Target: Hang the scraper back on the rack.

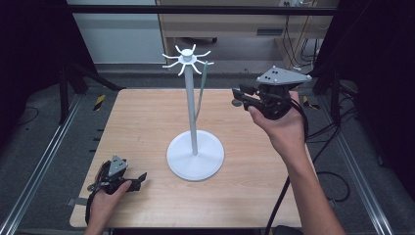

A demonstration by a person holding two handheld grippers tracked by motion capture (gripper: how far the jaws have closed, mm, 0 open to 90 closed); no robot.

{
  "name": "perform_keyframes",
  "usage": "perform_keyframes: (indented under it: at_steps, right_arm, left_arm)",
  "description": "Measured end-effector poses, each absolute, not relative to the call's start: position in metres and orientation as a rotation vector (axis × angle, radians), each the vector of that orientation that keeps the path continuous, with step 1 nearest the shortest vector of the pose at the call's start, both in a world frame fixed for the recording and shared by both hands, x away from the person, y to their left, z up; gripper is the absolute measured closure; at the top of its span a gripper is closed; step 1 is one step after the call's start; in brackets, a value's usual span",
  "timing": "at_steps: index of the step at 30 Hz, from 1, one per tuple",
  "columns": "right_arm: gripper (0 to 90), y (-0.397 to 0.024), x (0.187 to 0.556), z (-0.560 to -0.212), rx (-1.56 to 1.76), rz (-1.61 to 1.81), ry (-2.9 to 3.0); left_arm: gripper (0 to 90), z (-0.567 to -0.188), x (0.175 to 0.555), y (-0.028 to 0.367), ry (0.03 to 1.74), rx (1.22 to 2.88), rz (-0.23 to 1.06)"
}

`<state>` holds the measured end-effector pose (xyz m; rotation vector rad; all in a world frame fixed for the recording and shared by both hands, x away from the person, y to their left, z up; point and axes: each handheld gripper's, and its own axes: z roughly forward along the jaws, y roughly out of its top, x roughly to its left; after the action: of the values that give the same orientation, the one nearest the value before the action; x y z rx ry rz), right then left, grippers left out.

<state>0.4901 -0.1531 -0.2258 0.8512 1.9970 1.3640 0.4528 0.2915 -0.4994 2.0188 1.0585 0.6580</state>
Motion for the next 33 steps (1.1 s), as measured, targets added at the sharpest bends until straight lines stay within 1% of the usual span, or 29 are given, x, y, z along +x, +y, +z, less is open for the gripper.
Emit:
perform_keyframes:
  at_steps: [7, 8, 9, 10, 14, 16, 17, 18, 24, 27, 33]
  right_arm:
    - [68.0, -0.160, 0.490, -0.233, 0.877, 1.337, 1.996]
    - [64.7, -0.161, 0.490, -0.235, 0.884, 1.336, 1.997]
    - [64.7, -0.161, 0.490, -0.235, 0.884, 1.336, 1.997]
    - [62.3, -0.162, 0.489, -0.236, 0.890, 1.335, 1.994]
    - [58.9, -0.164, 0.489, -0.240, 0.900, 1.331, 1.988]
    - [52.7, -0.165, 0.490, -0.247, 0.929, 1.320, 1.984]
    - [52.7, -0.165, 0.490, -0.247, 0.929, 1.320, 1.984]
    - [49.2, -0.167, 0.491, -0.252, 0.959, 1.309, 1.981]
    - [44.1, -0.170, 0.492, -0.266, 1.003, 1.278, 1.986]
    - [41.4, -0.172, 0.492, -0.279, 1.031, 1.254, 1.989]
    - [39.5, -0.174, 0.491, -0.298, 1.072, 1.235, 2.000]
  left_arm:
    - [4.3, -0.499, 0.453, 0.291, 1.058, 2.020, 0.658]
    - [4.3, -0.499, 0.453, 0.291, 1.057, 2.020, 0.659]
    - [4.3, -0.499, 0.453, 0.291, 1.057, 2.020, 0.659]
    - [4.3, -0.499, 0.453, 0.291, 1.056, 2.020, 0.659]
    - [4.3, -0.499, 0.453, 0.291, 1.057, 2.020, 0.660]
    - [4.3, -0.499, 0.452, 0.292, 1.057, 2.022, 0.660]
    - [4.3, -0.499, 0.452, 0.292, 1.056, 2.021, 0.661]
    - [4.3, -0.499, 0.452, 0.292, 1.057, 2.019, 0.661]
    - [4.2, -0.499, 0.452, 0.292, 1.058, 2.017, 0.659]
    - [4.2, -0.499, 0.452, 0.292, 1.056, 2.022, 0.660]
    - [4.2, -0.499, 0.452, 0.292, 1.057, 2.020, 0.660]
